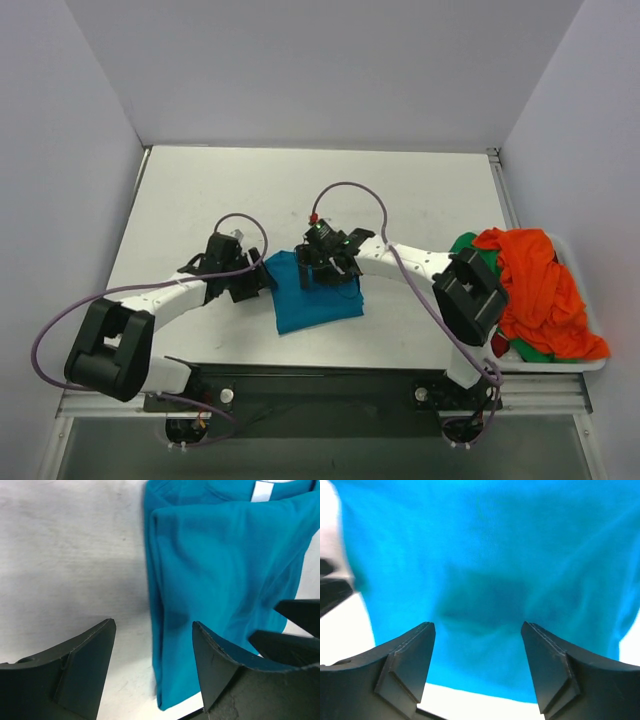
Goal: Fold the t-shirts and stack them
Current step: Put the neatly folded tshirt into the corner of the board with the left arm
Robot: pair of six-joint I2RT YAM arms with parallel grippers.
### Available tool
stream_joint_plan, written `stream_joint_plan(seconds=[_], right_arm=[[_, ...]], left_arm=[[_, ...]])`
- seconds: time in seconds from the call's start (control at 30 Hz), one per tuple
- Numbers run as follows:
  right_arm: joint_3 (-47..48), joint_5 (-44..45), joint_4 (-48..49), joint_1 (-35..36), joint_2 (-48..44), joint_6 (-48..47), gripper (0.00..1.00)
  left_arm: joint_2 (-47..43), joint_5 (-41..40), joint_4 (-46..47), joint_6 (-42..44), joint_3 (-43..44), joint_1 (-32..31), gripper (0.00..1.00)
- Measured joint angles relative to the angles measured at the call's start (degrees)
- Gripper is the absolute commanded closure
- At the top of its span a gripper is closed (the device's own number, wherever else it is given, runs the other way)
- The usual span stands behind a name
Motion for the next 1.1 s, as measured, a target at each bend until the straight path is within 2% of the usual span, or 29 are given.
stream_joint_plan(seconds=[0.2,0.33,0.43,0.47,0.53,0.57,0.6,0.83,1.0,1.1], right_arm=[[-0.1,-1.5,-0.9,-2.9,-10.8,0.0,0.26],[-1.3,-1.9,-0.6,-5.0,-19.3,0.1,0.26],[-4.6,-2.1,-0.7,-6.7,-25.5,0.3,0.26],[-6.1,-2.2,-0.8,-7.1,-27.5,0.4,0.26],[-8.9,-2.1,-1.3,-8.2,-31.1,0.5,0.27],[-10.2,-2.1,-1.8,-8.5,-32.9,0.7,0.27],[-11.3,-1.9,-2.3,-8.8,-34.6,0.9,0.27],[-17.9,-0.5,-5.4,-9.4,-46.9,1.7,0.27],[-20.1,0.7,-7.5,-10.6,-51.6,1.6,0.29],[-20.9,1.1,-8.2,-10.8,-52.7,1.3,0.29]], left_arm=[[4.8,-0.7,0.9,0.0,3.6,-2.8,0.35],[8.7,-4.8,-1.0,0.3,7.8,-6.4,0.46],[11.7,-9.3,-4.1,0.5,11.8,-9.6,0.61],[12.7,-11.0,-5.5,0.6,13.2,-10.6,0.75],[14.8,-13.4,-7.8,0.9,16.0,-11.9,0.82],[15.8,-14.6,-9.2,1.2,17.5,-12.3,0.96],[16.8,-15.9,-11.0,1.3,19.2,-12.6,0.99],[26.7,-31.0,-23.1,7.3,35.0,-10.8,1.0],[34.7,-40.9,-27.2,14.5,45.9,-5.8,1.0],[38.8,-43.4,-27.8,19.1,51.7,-2.2,1.0]])
